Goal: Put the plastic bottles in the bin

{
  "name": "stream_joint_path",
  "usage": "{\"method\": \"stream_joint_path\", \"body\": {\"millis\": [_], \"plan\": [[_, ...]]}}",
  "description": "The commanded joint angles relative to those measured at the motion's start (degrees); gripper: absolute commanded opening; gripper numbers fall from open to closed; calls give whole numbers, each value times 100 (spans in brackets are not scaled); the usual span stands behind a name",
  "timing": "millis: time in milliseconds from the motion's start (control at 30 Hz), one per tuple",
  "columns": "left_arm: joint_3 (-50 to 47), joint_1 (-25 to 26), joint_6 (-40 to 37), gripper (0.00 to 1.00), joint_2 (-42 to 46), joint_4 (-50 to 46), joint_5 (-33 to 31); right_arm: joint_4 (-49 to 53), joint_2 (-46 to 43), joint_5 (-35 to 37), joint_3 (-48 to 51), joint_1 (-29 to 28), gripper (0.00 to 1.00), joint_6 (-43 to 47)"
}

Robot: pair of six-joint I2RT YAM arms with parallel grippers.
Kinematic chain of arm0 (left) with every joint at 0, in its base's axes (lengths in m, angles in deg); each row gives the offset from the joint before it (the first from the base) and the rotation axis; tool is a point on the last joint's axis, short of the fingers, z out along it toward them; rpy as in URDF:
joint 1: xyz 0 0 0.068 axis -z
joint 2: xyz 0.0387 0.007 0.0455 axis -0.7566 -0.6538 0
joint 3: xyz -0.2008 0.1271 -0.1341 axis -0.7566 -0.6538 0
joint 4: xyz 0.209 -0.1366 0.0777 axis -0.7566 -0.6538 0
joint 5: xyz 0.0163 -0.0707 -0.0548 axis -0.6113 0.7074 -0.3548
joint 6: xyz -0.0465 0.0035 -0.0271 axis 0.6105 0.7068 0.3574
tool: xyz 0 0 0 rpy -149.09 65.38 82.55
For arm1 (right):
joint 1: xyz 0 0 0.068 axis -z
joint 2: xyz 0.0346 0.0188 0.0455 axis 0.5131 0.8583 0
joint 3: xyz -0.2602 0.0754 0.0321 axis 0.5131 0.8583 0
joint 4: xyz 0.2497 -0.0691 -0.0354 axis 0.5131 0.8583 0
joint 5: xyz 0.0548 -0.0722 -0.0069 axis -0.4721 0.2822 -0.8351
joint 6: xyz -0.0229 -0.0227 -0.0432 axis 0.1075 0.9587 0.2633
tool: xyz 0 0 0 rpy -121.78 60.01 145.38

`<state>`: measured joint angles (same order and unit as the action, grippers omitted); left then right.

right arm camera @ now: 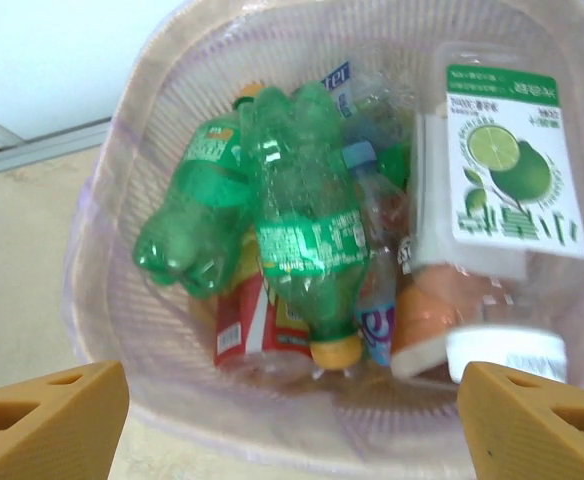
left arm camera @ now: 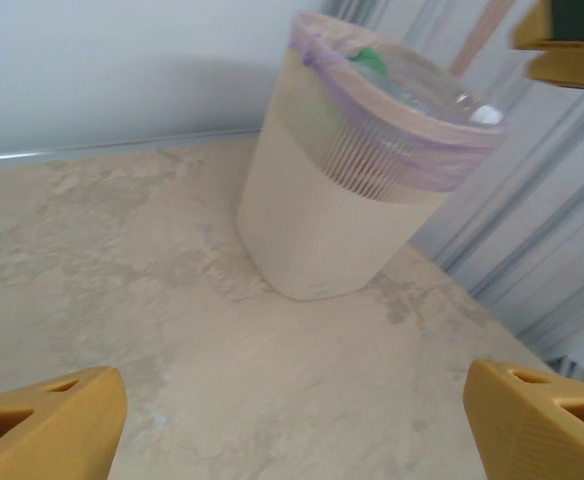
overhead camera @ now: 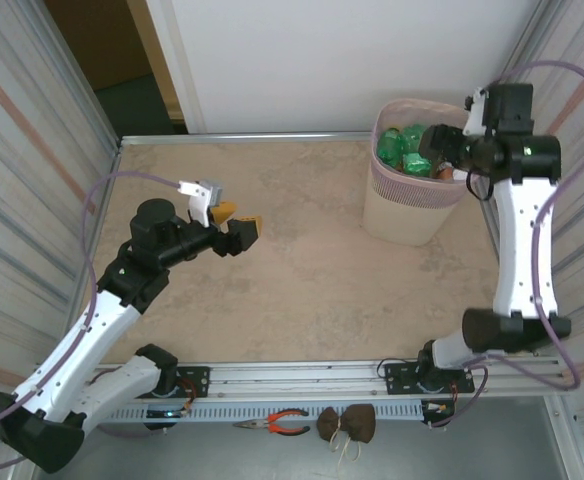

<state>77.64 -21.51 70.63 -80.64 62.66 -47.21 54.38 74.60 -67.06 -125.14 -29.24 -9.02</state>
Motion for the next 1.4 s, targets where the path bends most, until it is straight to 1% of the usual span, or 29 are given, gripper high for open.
{"method": "stream_joint_path", "body": {"millis": [0, 67, 133, 267, 433, 567, 700, 833, 967, 1000, 1100, 1133, 1233, 1300, 1367], "plan": [[-21, -107, -396, 92, 75, -433, -534, -602, -831, -48, 991, 26, 88, 202], [-68, -174, -561, 95, 90, -627, -791, -938, -1418, -96, 1715, 18, 93, 333], [-123, -227, -705, 99, 116, -791, -1003, -1171, -1907, 68, 2315, 23, 99, 398], [-297, -334, -889, 99, 217, -1006, -1478, -1691, -2781, 376, 3463, 23, 99, 492], [-705, -418, -1039, 99, 456, -969, -2206, -2660, -3540, 414, 5123, 21, 99, 393], [-1254, -445, -1118, 99, 698, -549, -2754, -3764, -3771, 301, 6436, 21, 99, 322], [-1827, -446, -1226, 99, 841, -130, -3395, -5539, -3672, 334, 7732, 14, 99, 353], [-2180, -450, -1406, 99, 815, 167, -4049, -7024, -3103, 886, 8467, -63, 99, 423], [-2557, -470, -1928, 99, 653, 874, -4223, -8378, -2528, 1138, 8839, -49, 99, 422], [-2657, -503, -2025, 99, 585, 1104, -4259, -8760, -2238, 1211, 8905, -47, 99, 422], [-2935, -731, -2270, 99, 329, 1814, -4105, -9492, -1693, 1305, 8961, 9, 99, 430], [-3003, -845, -2280, 99, 242, 2011, -3979, -9687, -1550, 1311, 8971, 29, 99, 456], [-3209, -1412, -2188, 99, -106, 2656, -3369, -10256, -1085, 1328, 8995, 168, 99, 462], [-3363, -1798, -2116, 99, -356, 3203, -2945, -10445, -831, 1218, 8971, 334, 99, 203], [-3466, -2107, -2042, 99, -571, 3644, -2608, -10447, -679, 1119, 8918, 382, 99, 181]]}}
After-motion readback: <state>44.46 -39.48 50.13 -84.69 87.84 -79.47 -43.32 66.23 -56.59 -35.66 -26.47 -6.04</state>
